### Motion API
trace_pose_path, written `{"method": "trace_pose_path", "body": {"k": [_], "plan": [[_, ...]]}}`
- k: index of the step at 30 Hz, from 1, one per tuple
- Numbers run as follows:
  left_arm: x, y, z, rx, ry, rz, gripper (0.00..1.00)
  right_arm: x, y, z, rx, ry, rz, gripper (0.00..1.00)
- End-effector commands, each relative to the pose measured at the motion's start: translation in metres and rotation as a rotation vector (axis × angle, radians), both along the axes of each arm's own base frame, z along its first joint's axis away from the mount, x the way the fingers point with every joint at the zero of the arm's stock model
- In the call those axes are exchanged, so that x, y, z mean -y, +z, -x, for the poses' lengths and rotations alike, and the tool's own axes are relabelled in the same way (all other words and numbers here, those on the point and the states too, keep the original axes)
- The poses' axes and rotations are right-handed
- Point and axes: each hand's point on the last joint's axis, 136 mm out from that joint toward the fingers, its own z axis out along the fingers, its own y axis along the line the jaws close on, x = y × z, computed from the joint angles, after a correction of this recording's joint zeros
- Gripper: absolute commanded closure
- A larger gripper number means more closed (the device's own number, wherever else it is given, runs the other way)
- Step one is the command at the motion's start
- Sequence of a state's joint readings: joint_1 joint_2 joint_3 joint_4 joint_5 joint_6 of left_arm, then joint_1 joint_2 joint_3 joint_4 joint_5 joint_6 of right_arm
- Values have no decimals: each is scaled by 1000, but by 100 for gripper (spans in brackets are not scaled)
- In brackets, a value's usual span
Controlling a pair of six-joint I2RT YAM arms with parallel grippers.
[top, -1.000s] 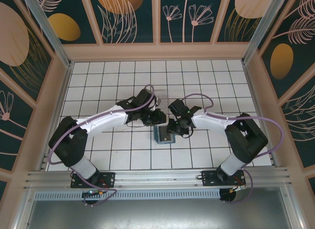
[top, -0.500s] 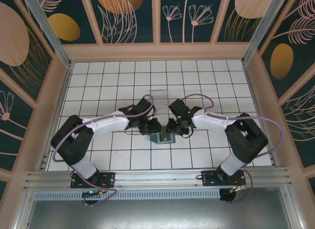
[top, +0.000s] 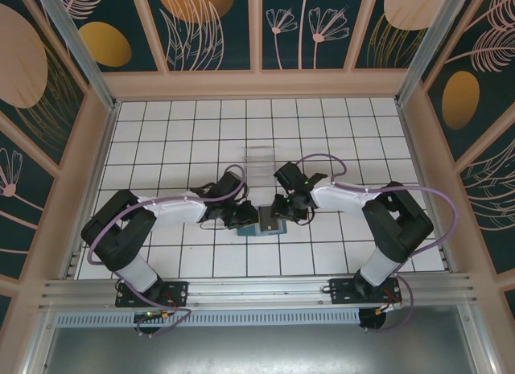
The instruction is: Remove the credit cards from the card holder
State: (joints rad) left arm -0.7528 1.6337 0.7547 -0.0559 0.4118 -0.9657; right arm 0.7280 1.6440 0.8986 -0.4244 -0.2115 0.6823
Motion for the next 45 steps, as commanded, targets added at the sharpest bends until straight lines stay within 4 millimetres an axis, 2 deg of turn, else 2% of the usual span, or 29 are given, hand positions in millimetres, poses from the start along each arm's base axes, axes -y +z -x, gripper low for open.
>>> {"method": "trace_pose_path", "body": {"k": [1, 4, 15, 23, 31, 42, 43, 45], "plan": [[7, 20, -12, 49, 50, 124, 79, 3, -8, 3, -15, 14, 23, 68], [10, 23, -12, 55, 45, 167, 76, 4, -10, 5, -18, 15, 21, 71], [15, 12, -9, 24, 26, 181, 72, 0, -7, 4, -19, 20, 12, 81], [11, 0, -9, 7, 17, 128, 75, -2, -5, 4, -19, 24, 12, 81], [15, -3, -11, 1, 0, 116, 70, -4, -5, 4, -17, 26, 11, 81], [-4, -17, -12, 13, -10, -50, 63, -5, -5, 4, -20, 26, 15, 80], [-9, -28, -10, -7, -13, -85, 63, -5, -5, 4, -21, 24, 16, 80], [-13, -34, -8, -14, -21, -124, 63, -5, -4, 4, -21, 26, 16, 80]]}}
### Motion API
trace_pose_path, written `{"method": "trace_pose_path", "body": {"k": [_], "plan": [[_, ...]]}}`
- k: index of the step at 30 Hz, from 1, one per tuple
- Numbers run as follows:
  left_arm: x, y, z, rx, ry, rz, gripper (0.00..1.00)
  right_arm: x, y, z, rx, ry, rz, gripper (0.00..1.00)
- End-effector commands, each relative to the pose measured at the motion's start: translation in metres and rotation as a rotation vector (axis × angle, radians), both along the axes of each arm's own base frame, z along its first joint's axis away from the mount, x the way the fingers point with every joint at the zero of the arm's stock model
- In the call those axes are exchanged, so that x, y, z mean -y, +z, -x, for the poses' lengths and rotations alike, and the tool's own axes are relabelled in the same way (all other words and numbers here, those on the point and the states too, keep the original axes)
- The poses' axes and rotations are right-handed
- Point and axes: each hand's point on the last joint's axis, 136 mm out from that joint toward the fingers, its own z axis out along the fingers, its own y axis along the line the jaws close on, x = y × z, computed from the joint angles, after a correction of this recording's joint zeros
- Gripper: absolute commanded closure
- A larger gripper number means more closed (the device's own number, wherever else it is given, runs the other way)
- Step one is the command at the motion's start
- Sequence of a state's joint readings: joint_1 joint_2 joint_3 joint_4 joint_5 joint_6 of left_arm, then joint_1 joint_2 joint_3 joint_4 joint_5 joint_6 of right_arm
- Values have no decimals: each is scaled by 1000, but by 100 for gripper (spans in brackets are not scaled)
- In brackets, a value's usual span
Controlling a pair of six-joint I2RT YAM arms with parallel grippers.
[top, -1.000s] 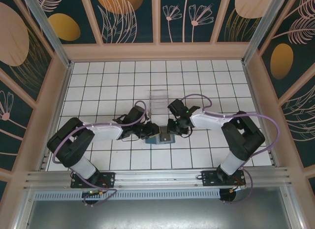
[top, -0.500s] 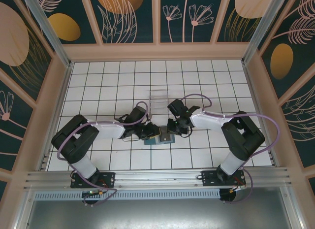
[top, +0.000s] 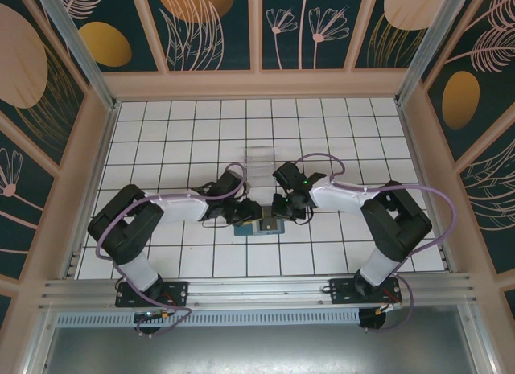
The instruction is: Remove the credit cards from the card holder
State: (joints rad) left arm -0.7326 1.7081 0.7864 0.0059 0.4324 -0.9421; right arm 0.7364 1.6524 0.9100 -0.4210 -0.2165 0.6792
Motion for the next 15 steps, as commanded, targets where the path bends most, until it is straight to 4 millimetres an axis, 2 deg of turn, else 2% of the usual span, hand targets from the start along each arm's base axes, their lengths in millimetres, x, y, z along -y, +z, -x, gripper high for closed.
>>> {"method": "trace_pose_path", "body": {"k": [1, 7, 15], "plan": [[-22, -29, 9, -33, -17, -158, 63, 0, -5, 4, -24, 13, 24, 80], [-21, -36, 14, -44, -37, -197, 63, 1, -5, 4, -22, 13, 31, 80], [-32, -34, 8, -8, -27, -276, 67, 3, -5, 4, -20, 8, 36, 80]]}}
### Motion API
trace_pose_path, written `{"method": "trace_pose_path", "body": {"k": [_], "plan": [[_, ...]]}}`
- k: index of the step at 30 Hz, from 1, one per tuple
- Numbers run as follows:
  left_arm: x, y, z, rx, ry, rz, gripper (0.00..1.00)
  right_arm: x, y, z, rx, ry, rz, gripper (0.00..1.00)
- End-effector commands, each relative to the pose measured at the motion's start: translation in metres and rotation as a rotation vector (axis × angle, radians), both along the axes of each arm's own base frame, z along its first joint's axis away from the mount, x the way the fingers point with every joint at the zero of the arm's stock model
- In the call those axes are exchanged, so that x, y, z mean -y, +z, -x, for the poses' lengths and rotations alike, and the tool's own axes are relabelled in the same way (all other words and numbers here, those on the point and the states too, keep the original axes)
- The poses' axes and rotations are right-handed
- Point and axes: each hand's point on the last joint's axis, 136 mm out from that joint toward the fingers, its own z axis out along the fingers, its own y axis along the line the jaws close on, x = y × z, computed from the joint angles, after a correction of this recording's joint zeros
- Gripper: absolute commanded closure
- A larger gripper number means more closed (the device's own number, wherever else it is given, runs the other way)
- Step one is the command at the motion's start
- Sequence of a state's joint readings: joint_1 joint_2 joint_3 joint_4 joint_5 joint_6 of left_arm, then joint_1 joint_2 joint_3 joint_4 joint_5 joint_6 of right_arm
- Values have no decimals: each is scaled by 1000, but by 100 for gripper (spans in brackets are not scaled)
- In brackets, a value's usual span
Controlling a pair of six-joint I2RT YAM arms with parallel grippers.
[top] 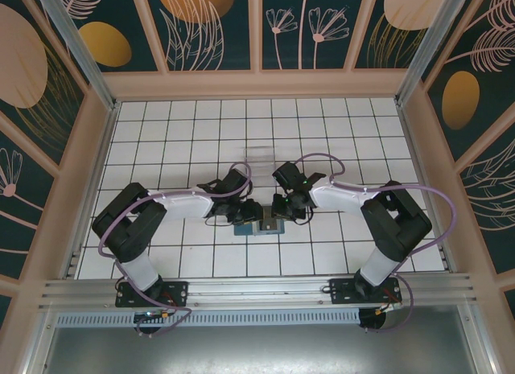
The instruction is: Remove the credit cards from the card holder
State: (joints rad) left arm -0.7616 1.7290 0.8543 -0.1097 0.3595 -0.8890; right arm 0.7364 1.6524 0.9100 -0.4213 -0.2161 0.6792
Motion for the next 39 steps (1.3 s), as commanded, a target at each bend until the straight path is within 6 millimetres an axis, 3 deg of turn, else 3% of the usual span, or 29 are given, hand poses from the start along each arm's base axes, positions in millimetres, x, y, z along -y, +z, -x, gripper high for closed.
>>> {"method": "trace_pose_path", "body": {"k": [1, 17, 23, 32, 39], "plan": [[-32, -31, 9, -30, 9, -184, 68, 3, -5, 4, -21, 9, 38, 80], [-36, -18, -1, 21, 61, -189, 84, 4, -4, 4, -15, 5, 40, 79], [-18, 8, -8, 67, 95, -41, 78, 5, -2, 4, -11, 3, 40, 80], [-9, 19, -8, 71, 109, 155, 72, 6, -2, 5, -12, 0, 38, 80], [-8, 13, -1, 25, 104, 254, 72, 5, -3, 7, -15, -3, 34, 80]]}}
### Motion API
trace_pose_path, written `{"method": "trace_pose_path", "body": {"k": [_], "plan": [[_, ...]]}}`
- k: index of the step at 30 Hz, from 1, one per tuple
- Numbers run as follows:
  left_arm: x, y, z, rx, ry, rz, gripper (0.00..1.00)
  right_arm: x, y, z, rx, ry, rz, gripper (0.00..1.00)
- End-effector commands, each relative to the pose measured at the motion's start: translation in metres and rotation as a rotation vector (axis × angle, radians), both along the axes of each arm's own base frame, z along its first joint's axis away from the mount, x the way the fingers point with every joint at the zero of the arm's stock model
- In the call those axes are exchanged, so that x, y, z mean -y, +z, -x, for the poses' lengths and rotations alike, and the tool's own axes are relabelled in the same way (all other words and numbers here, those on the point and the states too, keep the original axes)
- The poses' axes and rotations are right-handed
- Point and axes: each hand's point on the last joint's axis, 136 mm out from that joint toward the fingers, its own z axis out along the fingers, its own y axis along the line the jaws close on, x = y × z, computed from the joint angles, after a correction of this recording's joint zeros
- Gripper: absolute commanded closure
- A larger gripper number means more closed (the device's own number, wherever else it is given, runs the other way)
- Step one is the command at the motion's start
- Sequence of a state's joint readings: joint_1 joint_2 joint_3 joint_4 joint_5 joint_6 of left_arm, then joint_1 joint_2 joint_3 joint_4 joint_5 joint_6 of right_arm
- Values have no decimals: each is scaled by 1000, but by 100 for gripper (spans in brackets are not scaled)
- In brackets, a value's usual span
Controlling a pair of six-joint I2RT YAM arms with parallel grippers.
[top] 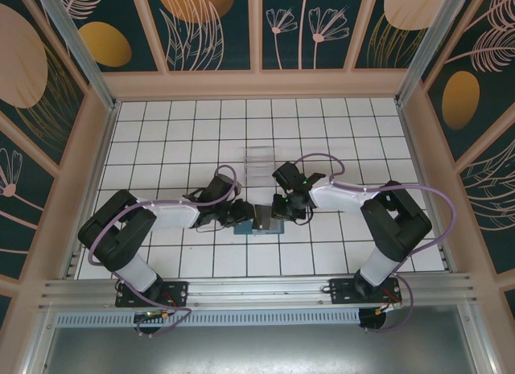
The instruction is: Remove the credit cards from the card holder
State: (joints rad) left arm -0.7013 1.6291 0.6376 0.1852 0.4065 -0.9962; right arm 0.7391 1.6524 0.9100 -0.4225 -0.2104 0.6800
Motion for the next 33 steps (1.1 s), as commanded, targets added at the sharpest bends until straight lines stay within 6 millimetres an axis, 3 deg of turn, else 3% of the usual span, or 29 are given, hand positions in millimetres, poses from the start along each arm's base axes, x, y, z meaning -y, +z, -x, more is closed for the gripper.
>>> {"method": "trace_pose_path", "body": {"k": [1, 12, 19, 28, 29, 33], "plan": [[10, 8, 5, -10, -20, 106, 73, 5, -3, 6, -18, -3, 27, 80], [17, 8, 7, -11, -58, 147, 75, 3, -5, 8, -22, -4, 27, 80], [8, -12, 9, -52, -49, 63, 73, 1, -4, 8, -22, -1, 28, 80], [15, -7, 8, -48, -69, 90, 73, 0, -4, 8, -23, 4, 27, 81], [13, -15, 9, -67, -68, 74, 74, -1, -5, 8, -24, 5, 28, 81], [12, -18, 11, -74, -72, 66, 75, -1, -4, 8, -22, 6, 28, 81]]}}
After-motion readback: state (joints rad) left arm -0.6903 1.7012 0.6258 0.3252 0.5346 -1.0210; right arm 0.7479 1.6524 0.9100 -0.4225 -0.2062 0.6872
